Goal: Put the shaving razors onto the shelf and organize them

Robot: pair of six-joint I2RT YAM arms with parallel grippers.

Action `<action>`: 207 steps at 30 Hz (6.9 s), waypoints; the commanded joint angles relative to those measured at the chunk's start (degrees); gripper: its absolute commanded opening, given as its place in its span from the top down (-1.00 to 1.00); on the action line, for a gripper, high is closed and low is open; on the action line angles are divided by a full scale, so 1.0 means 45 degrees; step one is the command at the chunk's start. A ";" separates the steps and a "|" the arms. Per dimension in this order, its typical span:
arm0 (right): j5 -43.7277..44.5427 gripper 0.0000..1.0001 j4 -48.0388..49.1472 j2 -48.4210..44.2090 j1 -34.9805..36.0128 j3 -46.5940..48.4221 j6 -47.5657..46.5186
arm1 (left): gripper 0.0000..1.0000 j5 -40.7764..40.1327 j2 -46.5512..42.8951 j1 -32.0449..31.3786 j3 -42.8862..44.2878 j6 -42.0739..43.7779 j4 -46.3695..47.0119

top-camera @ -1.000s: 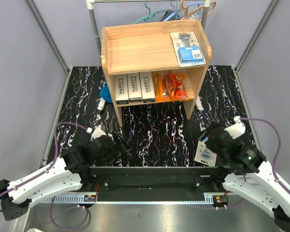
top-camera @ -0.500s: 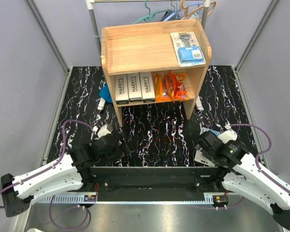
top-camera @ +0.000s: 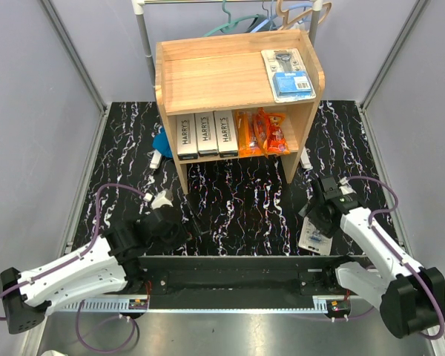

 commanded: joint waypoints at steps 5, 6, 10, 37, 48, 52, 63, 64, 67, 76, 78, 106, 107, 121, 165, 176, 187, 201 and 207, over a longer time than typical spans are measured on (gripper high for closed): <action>-0.0305 -0.47 0.1026 0.0781 -0.0967 -0.0304 -0.1037 | -0.98 0.0166 -0.0107 -0.0030 -0.0071 0.0150 0.0443; -0.0130 -0.49 0.1026 0.0801 -0.0988 -0.0363 -0.0900 | -0.98 0.0166 -0.0107 -0.0030 -0.0091 0.0150 0.0501; 0.0748 -0.53 0.1007 0.0412 -0.1319 -0.0579 -0.0352 | -0.98 0.0205 -0.0087 -0.0030 -0.0149 0.0188 0.0521; -0.0730 0.82 0.4092 0.3475 -0.2023 -0.1224 -0.0682 | -0.98 0.0381 -0.0068 -0.0030 -0.0306 0.0228 0.0931; -0.1650 1.00 0.4209 0.3692 -0.2023 -0.0814 -0.1484 | -0.98 0.0361 0.0049 -0.0030 -0.0149 0.0462 0.0931; -0.2177 1.00 0.4015 0.3477 -0.2003 -0.0560 -0.1816 | -0.98 0.0361 0.0049 -0.0030 -0.0091 0.0501 0.0931; -0.3505 1.00 0.2434 0.0939 -0.2023 0.0258 -0.2206 | -0.98 0.0361 0.0166 -0.0030 -0.0091 0.0657 0.1185; -0.3565 1.00 0.2278 0.0706 -0.1984 0.0416 -0.2265 | -0.98 0.0361 0.0167 -0.0030 -0.0091 0.0657 0.1263; -0.3975 1.00 0.1497 0.0392 -0.1965 0.1099 -0.2500 | -0.98 0.0381 0.0205 -0.0030 -0.0052 0.0716 0.1360; -0.4171 1.00 -0.0943 -0.1229 -0.0971 0.3247 -0.2169 | -0.98 0.0771 0.0576 -0.0030 0.0436 0.1027 0.1829; -0.3957 1.00 -0.1413 -0.1521 -0.0658 0.3853 -0.2052 | -0.98 0.0946 0.0713 -0.0030 0.0805 0.1203 0.1888; -0.2122 1.00 -0.2608 -0.0821 0.5609 0.7350 0.0682 | -0.98 0.3622 0.5479 -0.0011 0.7311 0.4310 0.2396; -0.1656 1.00 -0.2607 -0.0646 0.6349 0.7544 0.0935 | -0.98 0.3739 0.5498 -0.0011 0.7350 0.4290 0.2473; 0.0262 1.00 -0.1982 0.2129 1.0378 0.9127 0.1953 | -0.98 0.4112 0.5557 0.0067 0.6844 0.3705 0.3431; 0.0380 -0.68 0.2587 -0.1307 1.1825 0.6688 0.1425 | 1.00 0.3272 0.3119 0.1668 0.4383 0.2826 0.4718; -0.0069 -0.79 0.3681 -0.1932 1.1825 0.5516 0.1972 | 1.00 0.2843 0.0247 0.2879 0.1629 0.1713 0.9539; -0.0303 -0.73 0.5769 -0.3125 1.1844 0.3544 0.2266 | 1.00 0.3759 -0.0361 0.3446 -0.0361 -0.0276 1.4794; -0.0538 -0.27 0.9129 -0.3281 1.1844 0.1707 0.1817 | 1.00 0.4697 0.0381 0.3602 -0.0989 -0.1744 1.7943; -0.0460 0.06 0.9657 -0.3164 1.1864 0.1745 0.1133 | 1.00 0.4912 0.0401 0.3602 -0.1262 -0.1959 1.8138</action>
